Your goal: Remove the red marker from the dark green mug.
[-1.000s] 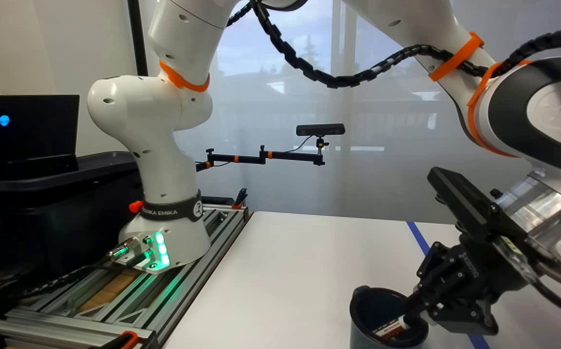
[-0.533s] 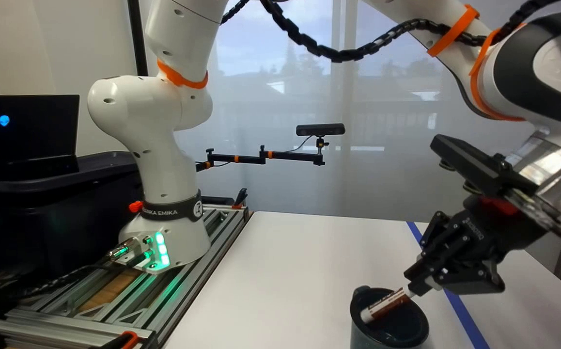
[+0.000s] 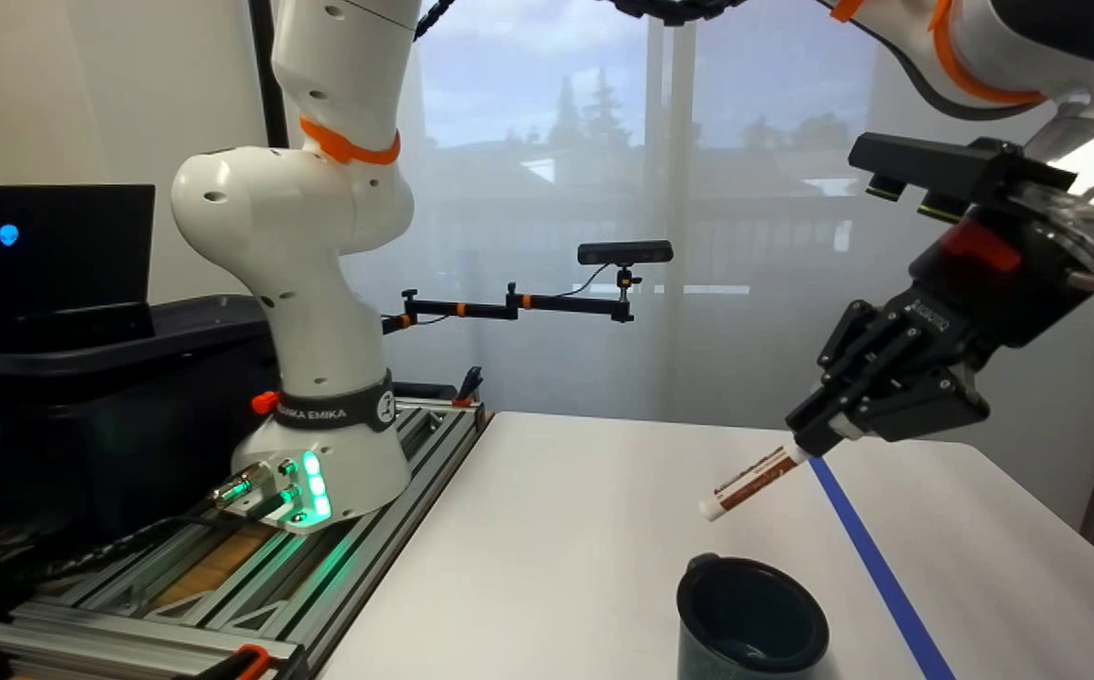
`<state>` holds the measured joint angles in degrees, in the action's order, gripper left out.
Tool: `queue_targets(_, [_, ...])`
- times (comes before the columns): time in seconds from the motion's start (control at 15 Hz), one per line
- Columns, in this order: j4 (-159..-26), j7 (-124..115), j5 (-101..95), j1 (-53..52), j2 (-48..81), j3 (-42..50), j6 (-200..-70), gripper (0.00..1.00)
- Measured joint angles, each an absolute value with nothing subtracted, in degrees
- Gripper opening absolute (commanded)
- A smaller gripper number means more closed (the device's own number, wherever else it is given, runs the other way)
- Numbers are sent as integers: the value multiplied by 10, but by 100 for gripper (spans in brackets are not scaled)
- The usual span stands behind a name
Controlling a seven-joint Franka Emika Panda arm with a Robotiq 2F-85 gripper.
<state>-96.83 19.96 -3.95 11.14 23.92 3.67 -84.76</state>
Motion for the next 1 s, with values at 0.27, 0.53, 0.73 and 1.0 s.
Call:
queue_targets(0.27, [-929, 234, -35, 111, 276, 18, -836, 5])
queue_targets(0.53, [-875, 249, -29, 105, 352, -4, -837, 5])
queue_targets(0.73, [-831, 247, -27, 95, 405, -13, -837, 5])
queue_targets(1.0, [-789, 226, -34, 85, 453, -10, -839, 5])
